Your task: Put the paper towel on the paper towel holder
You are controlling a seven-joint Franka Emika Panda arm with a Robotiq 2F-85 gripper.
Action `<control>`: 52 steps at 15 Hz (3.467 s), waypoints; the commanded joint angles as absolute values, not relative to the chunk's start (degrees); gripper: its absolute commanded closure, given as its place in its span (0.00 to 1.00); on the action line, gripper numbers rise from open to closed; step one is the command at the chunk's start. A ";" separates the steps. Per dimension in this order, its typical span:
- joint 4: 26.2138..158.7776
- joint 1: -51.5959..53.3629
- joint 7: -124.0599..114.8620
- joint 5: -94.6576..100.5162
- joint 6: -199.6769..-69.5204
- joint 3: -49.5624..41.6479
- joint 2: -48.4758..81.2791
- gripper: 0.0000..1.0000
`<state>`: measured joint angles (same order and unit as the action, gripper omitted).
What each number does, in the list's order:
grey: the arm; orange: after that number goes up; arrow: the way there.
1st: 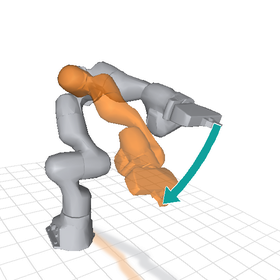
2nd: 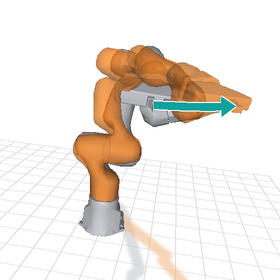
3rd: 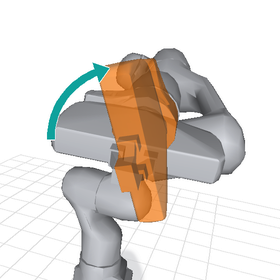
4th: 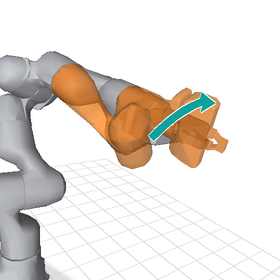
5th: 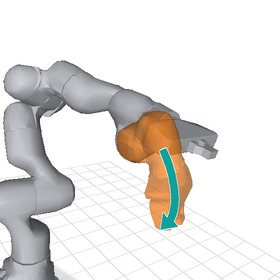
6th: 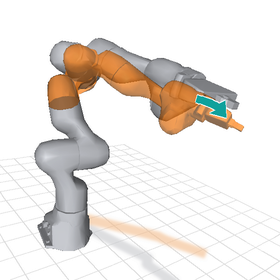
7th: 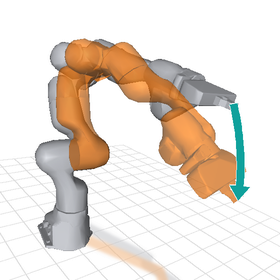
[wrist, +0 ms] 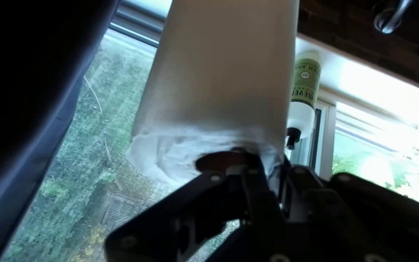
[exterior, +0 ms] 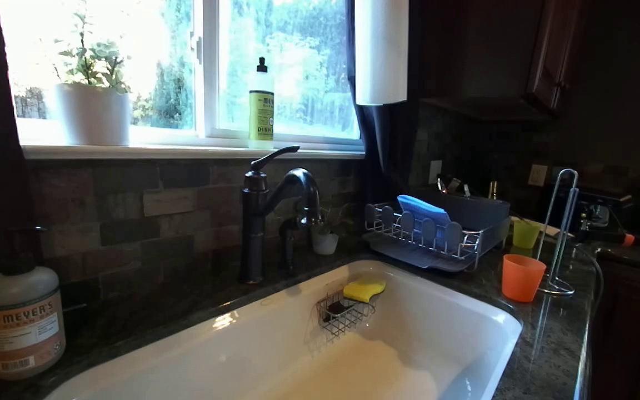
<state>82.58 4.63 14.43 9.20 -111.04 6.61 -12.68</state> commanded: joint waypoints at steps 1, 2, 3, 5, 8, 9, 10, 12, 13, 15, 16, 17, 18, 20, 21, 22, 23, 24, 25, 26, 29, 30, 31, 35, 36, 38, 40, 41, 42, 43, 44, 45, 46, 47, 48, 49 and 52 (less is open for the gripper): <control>96.75 3.93 11.70 9.76 -111.23 5.84 -25.22 0.97; 99.63 3.60 10.84 10.00 -111.36 5.52 -27.94 0.97; 102.19 3.57 10.18 10.39 -110.77 4.97 -30.57 0.97; 108.22 2.14 7.83 11.51 -109.73 4.16 -36.58 0.97; 111.61 -0.61 5.55 13.38 -103.17 2.93 -41.86 0.97; 111.93 -1.94 4.46 14.88 -100.88 2.88 -42.98 0.97; 111.01 -3.07 3.86 16.35 -98.41 2.75 -43.55 0.97; 110.03 -3.59 4.11 18.09 -96.69 2.30 -44.52 0.97; 109.31 -2.35 4.89 16.76 -97.92 1.81 -42.69 0.89; 109.31 -2.82 4.86 17.47 -97.46 1.69 -43.75 0.89; 109.31 -2.83 4.85 17.52 -97.39 1.70 -43.99 0.97; 108.89 -3.03 4.50 17.15 -96.47 1.48 -43.58 0.97; 108.72 -3.67 4.11 17.68 -95.83 1.47 -43.47 0.97; 108.99 -4.50 3.00 17.53 -94.49 0.61 -44.03 0.97; 109.20 -4.87 2.58 17.58 -93.83 0.24 -44.26 0.97; 109.26 -5.32 2.09 17.73 -93.13 -0.07 -44.39 0.97; 109.26 -5.68 1.63 17.87 -92.51 -0.37 -44.59 0.97; 109.25 -6.14 1.42 18.20 -91.91 -0.71 -44.83 0.97; 109.34 -6.64 1.32 18.84 -92.08 -1.09 -45.14 0.97; 109.16 -7.36 1.31 19.76 -91.96 -1.48 -45.15 0.97; 109.32 -8.97 1.38 22.48 -92.44 -2.67 -45.19 0.97; 108.80 -9.57 1.65 23.46 -91.93 -2.98 -44.97 0.97; 108.78 -9.98 1.71 24.18 -91.76 -3.31 -44.80 0.97; 110.13 -9.82 1.88 25.35 -94.51 -4.73 -44.99 0.97; 110.48 -9.38 2.22 25.23 -95.79 -5.32 -45.14 0.97; 111.71 -8.53 2.90 24.68 -99.49 -6.56 -45.72 0.97; 112.23 -8.83 2.82 24.43 -101.54 -7.19 -45.60 0.97; 112.48 -8.99 2.88 24.22 -102.12 -7.47 -45.67 0.97; 113.04 -9.08 2.83 23.97 -102.82 -7.73 -45.84 0.97; 113.51 -9.07 2.70 23.53 -103.17 -7.97 -45.88 0.97; 114.23 -8.97 2.61 23.13 -103.74 -8.14 -46.07 0.97; 114.89 -8.94 2.53 22.90 -104.30 -8.13 -46.27 0.97; 115.64 -8.87 2.46 22.72 -105.17 -8.21 -46.50 0.97; 116.34 -8.88 2.44 22.71 -105.97 -8.20 -46.63 0.97; 117.06 -8.95 2.46 22.80 -106.95 -8.16 -46.72 0.97; 117.65 -9.08 2.40 22.76 -107.57 -8.15 -46.80 0.97; 119.25 -9.40 2.18 22.53 -108.69 -8.19 -47.14 0.97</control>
